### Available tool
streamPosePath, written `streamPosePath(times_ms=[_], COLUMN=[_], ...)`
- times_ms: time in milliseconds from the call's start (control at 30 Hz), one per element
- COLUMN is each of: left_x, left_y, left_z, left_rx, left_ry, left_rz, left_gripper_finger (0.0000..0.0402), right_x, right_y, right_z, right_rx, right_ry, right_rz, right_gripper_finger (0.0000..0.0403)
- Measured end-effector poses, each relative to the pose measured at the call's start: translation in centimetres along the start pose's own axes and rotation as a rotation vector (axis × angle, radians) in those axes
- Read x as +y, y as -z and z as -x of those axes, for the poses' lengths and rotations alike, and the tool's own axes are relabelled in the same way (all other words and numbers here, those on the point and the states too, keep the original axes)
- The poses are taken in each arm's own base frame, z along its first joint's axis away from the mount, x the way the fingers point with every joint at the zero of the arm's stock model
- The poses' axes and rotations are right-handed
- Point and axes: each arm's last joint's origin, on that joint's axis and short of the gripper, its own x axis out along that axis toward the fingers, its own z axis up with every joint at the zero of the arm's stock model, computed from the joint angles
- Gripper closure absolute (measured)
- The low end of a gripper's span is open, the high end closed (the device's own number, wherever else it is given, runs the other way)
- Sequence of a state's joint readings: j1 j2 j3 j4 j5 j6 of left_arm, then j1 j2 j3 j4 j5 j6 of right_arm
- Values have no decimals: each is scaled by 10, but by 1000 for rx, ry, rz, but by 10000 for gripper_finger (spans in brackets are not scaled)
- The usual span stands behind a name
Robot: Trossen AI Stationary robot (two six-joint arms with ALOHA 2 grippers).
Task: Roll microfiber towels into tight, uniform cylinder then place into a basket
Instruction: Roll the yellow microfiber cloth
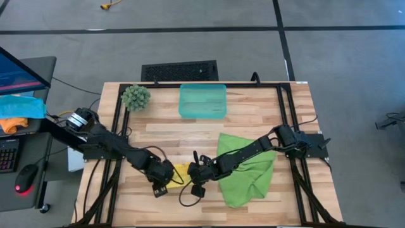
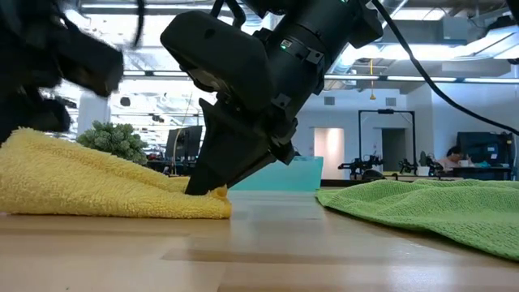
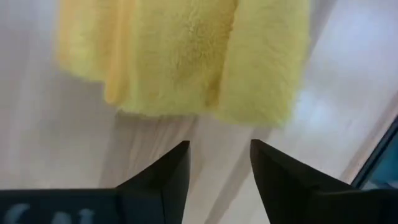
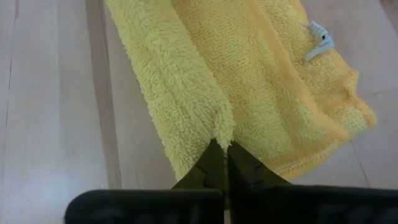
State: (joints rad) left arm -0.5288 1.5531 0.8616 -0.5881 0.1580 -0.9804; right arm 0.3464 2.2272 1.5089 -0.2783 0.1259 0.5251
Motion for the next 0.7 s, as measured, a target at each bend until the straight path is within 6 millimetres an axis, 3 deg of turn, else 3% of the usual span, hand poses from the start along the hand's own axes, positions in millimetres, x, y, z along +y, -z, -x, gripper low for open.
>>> streamPosePath(times_ms=[200,300,433,700], left_x=[-21,-34,-45,-52], left_y=[33,47,53,39], left_z=[39,47,37,-7], left_rx=[-355,-584,-736,-678], left_ry=[14,-12,-63,-122], left_rz=[-150,-251,-301,-373], left_gripper_finger=[257,263,267,268], right_x=[0,-1,-1,-1], right_y=[0,0,0,0], right_z=[0,0,0,0], right_rx=[-2,-1,-1,-1], right_ry=[-2,-2,-2,-2], right_rz=[0,-1,-1,-1], right_gripper_finger=[390,396,387,396])
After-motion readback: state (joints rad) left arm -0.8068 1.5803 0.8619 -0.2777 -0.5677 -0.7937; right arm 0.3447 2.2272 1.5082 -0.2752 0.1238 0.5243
